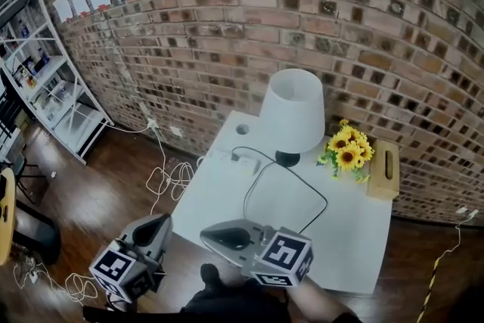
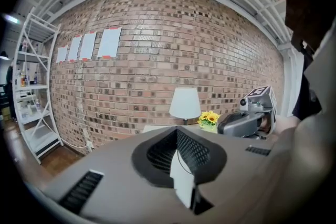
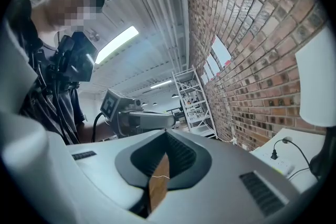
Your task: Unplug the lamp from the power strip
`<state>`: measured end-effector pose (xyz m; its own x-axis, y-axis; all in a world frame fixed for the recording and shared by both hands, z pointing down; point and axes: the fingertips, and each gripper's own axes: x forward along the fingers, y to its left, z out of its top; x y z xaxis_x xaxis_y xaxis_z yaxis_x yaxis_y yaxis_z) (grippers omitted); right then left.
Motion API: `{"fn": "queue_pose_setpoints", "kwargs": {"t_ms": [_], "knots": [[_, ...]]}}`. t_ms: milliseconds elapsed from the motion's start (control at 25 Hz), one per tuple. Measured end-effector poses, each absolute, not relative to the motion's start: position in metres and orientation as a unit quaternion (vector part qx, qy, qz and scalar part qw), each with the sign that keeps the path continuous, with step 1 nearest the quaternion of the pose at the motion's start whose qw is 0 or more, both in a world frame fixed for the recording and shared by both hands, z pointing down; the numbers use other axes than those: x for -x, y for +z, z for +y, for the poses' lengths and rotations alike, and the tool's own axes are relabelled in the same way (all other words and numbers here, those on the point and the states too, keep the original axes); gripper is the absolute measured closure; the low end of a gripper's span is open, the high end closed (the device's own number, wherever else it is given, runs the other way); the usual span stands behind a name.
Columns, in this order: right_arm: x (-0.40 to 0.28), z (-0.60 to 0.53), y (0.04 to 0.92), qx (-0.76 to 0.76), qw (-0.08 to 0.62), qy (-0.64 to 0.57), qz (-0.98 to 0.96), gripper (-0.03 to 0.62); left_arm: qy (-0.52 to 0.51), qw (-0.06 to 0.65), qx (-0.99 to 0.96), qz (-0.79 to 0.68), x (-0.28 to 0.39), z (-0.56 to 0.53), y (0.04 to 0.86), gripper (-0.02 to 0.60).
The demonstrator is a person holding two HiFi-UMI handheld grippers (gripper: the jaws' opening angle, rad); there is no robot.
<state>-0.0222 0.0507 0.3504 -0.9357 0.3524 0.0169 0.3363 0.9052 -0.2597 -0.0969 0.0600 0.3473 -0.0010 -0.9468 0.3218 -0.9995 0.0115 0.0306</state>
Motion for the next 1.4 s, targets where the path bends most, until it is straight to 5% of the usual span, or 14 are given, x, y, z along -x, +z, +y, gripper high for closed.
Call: {"fn": "queue_pose_setpoints", "kwargs": {"t_ms": [1400], "knots": [[0.191,-0.010,0.367,-0.017,0.129,0.117,-0.985,0.588,0.031,0.137,-0.811,-0.568,0.280,-0.050,0.380,0.560]]}}
